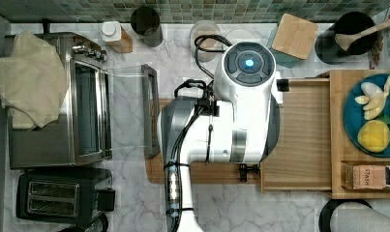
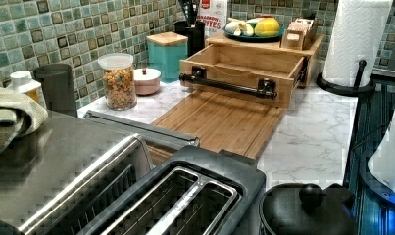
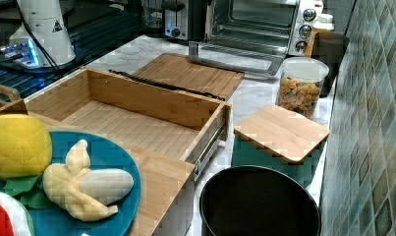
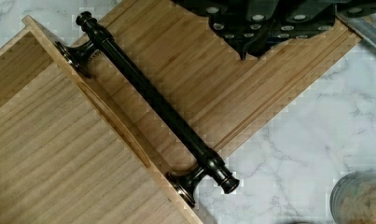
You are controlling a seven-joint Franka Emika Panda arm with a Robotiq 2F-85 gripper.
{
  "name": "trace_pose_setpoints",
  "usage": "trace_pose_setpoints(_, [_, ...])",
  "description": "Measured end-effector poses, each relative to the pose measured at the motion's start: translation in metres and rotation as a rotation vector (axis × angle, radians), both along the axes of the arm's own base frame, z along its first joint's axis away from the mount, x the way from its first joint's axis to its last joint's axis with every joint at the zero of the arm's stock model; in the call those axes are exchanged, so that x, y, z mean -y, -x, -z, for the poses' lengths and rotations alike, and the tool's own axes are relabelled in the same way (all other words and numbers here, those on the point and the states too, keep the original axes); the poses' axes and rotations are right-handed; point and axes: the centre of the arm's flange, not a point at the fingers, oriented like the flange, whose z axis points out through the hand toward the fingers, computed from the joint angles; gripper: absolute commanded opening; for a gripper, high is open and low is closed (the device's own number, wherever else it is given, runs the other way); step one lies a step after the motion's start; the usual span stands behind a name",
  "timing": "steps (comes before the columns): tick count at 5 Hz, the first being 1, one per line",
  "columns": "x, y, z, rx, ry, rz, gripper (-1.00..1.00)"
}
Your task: Close the drawer.
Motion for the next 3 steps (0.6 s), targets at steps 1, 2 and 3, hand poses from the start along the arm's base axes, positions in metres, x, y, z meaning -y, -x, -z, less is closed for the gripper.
trace_pose_setpoints(1, [0.000, 0.000, 0.003, -0.005, 0.000, 0.000, -1.00])
trace_pose_setpoints(2, [0.000, -0.001, 0.010, 0.034, 0.001, -0.001, -1.00])
trace_pose_setpoints(3, [-0.002, 0.008, 0.020, 0.042, -0.020, -0.050, -1.00])
